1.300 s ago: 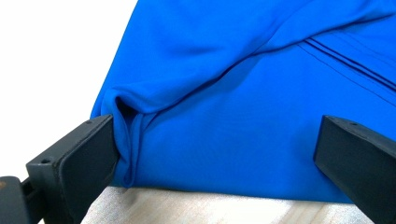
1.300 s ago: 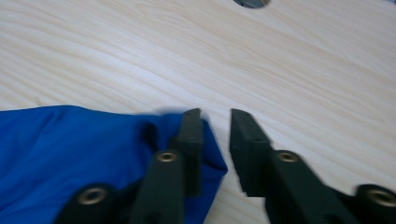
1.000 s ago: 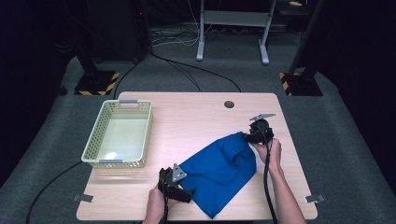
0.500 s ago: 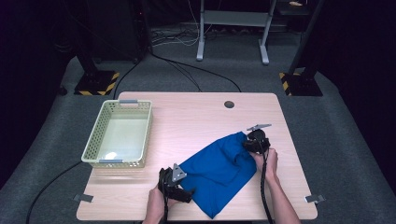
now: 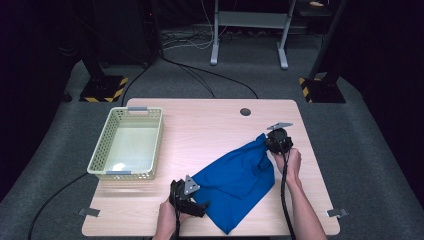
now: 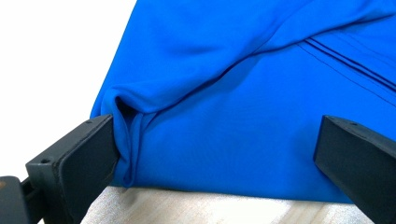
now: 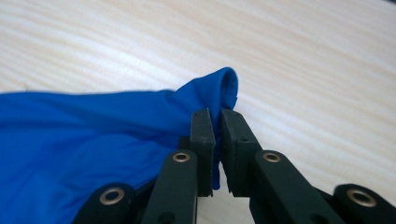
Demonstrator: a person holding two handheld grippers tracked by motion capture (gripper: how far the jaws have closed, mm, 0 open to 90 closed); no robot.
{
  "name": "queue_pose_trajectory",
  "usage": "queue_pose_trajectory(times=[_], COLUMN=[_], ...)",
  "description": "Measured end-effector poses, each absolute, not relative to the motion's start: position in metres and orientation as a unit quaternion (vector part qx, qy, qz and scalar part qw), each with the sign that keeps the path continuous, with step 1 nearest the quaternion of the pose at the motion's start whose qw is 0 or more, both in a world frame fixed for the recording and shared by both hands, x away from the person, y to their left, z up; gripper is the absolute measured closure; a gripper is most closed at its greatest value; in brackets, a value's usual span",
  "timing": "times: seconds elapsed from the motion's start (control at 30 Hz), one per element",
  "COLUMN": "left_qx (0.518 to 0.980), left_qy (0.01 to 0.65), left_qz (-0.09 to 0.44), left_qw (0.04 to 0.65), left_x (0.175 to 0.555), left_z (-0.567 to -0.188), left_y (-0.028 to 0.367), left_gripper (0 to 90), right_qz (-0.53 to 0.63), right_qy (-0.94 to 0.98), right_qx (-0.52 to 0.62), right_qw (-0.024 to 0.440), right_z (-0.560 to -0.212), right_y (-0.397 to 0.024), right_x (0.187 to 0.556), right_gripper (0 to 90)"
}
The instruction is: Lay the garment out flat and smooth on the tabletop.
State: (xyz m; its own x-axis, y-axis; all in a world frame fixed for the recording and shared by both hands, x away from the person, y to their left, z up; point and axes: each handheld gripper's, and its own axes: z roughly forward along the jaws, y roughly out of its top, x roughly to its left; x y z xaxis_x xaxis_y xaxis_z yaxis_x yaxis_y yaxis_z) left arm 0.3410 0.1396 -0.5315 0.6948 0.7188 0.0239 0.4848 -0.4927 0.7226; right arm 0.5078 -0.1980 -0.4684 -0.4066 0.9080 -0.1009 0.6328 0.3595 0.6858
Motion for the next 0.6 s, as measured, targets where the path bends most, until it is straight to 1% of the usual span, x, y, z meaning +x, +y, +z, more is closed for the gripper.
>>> queue_pose_trajectory(times=[0.1,0.17,0.27,0.37,0.43,0.6], left_qx=[0.848,0.848,0.848,0.848,0.848,0.847], left_qy=[0.355,0.355,0.355,0.355,0.356,0.358], left_qz=[0.163,0.163,0.164,0.163,0.162,0.160], left_qw=[0.358,0.358,0.357,0.358,0.358,0.359], left_x=[0.341,0.341,0.341,0.341,0.341,0.341], left_z=[-0.532,-0.531,-0.531,-0.531,-0.531,-0.531], left_y=[0.140,0.140,0.140,0.140,0.140,0.141], left_gripper=[0.0,0.0,0.0,0.0,0.0,0.0], right_qz=[0.280,0.277,0.270,0.280,0.285,0.309], right_qy=[0.788,0.787,0.789,0.783,0.778,0.763], right_qx=[0.488,0.492,0.493,0.502,0.504,0.511], right_qw=[0.251,0.249,0.247,0.238,0.242,0.248], right_z=[-0.467,-0.468,-0.473,-0.476,-0.475,-0.463], right_y=[-0.196,-0.194,-0.191,-0.193,-0.196,-0.211], right_x=[0.516,0.521,0.527,0.526,0.521,0.497], right_gripper=[83.7,83.4,80.4,66.4,56.4,35.6])
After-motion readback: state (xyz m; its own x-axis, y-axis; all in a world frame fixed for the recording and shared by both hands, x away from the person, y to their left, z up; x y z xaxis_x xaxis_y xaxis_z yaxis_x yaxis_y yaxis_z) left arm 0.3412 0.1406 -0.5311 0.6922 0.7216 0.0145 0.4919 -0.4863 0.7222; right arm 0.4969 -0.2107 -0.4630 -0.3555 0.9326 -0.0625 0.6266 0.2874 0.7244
